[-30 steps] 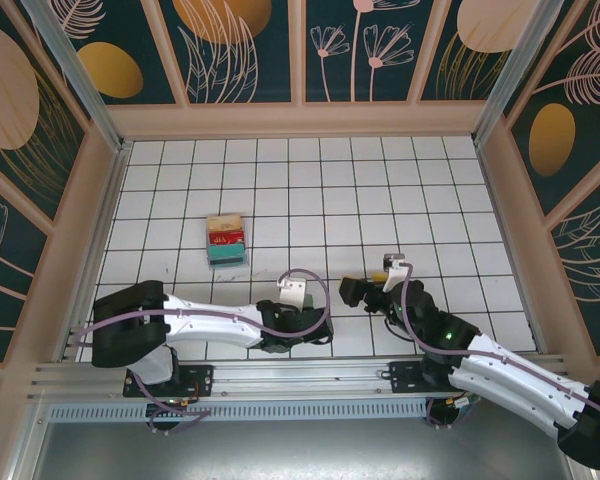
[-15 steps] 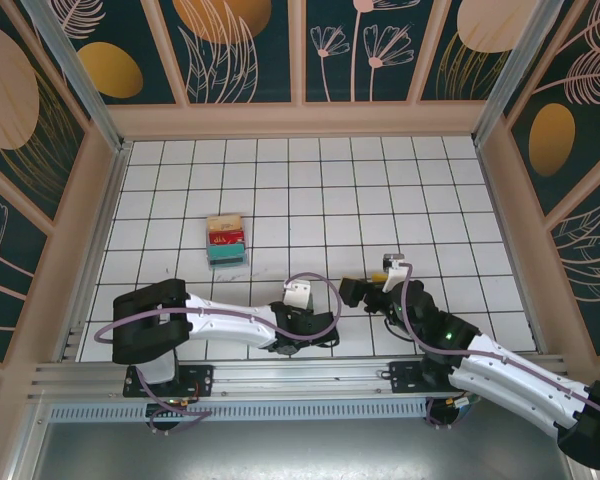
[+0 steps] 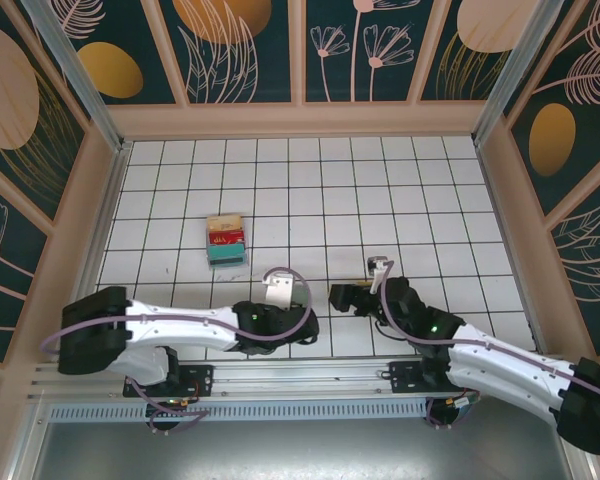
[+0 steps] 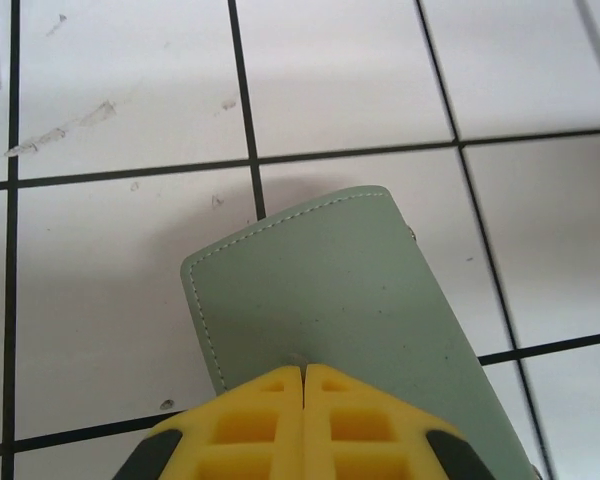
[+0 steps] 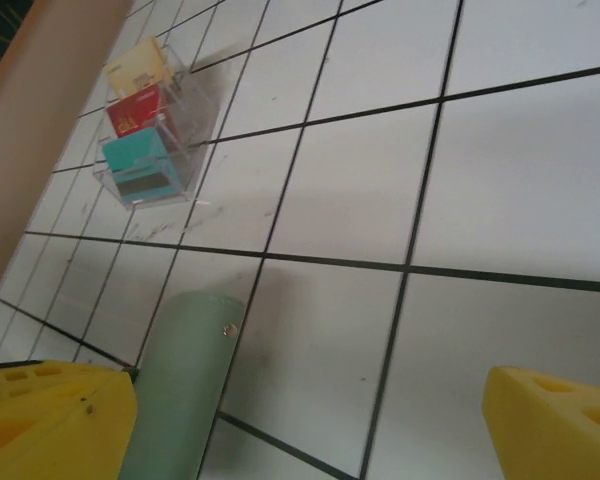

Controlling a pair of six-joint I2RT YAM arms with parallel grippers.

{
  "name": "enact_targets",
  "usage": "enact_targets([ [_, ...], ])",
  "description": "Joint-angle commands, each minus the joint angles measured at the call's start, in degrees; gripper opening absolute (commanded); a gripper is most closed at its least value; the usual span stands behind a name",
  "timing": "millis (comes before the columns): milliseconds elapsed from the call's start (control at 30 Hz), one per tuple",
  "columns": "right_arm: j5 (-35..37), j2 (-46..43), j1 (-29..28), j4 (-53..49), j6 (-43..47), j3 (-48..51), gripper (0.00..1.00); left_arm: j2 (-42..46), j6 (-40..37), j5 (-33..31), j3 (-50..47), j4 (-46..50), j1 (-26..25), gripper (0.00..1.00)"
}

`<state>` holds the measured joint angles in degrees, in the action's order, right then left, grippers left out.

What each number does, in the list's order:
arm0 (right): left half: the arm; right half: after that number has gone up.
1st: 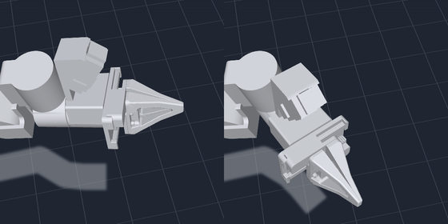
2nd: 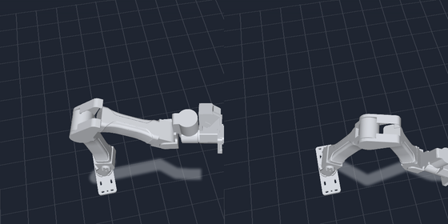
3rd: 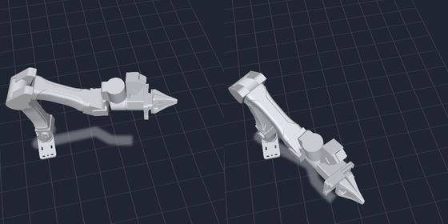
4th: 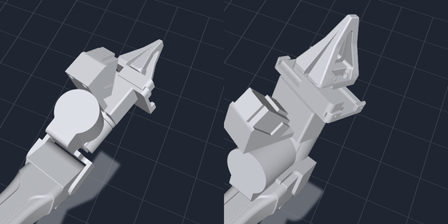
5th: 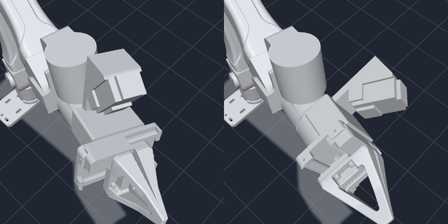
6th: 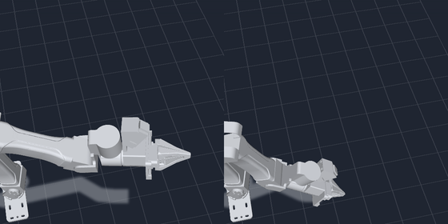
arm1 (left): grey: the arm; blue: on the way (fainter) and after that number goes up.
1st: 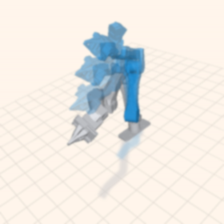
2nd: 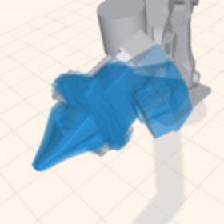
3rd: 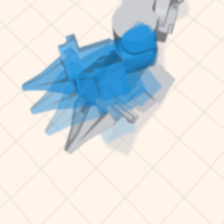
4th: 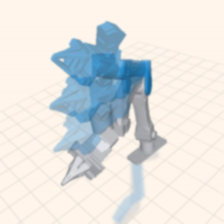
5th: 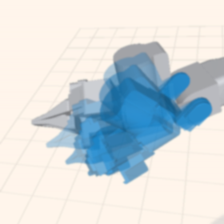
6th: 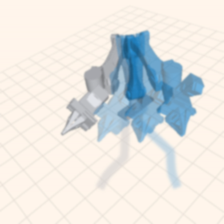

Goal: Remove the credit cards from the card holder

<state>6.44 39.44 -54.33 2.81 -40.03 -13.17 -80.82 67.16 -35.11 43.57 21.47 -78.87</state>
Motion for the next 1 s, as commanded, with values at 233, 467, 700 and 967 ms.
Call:
enact_targets([
  [233,-10.2,7.9,-1.7,18.0,-6.6,2.5,0.81,6.7,0.1,-2.1,-5.6,-9.6,0.0,0.00],
  [467,-18.3,16.0,-1.7,26.6,-11.3,2.1,0.75,6.9,0.3,-2.4,-5.9,-11.3,0.0,0.00],
  [700,-22.3,23.8,-1.7,33.0,-13.7,1.0,0.65,8.0,0.1,-2.3,-6.2,-12.7,0.1,0.00],
  [967,-26.6,28.5,-1.7,39.9,-16.3,1.0,0.39,8.0,-0.9,-2.9,-5.5,-14.0,0.0,0.00],
])
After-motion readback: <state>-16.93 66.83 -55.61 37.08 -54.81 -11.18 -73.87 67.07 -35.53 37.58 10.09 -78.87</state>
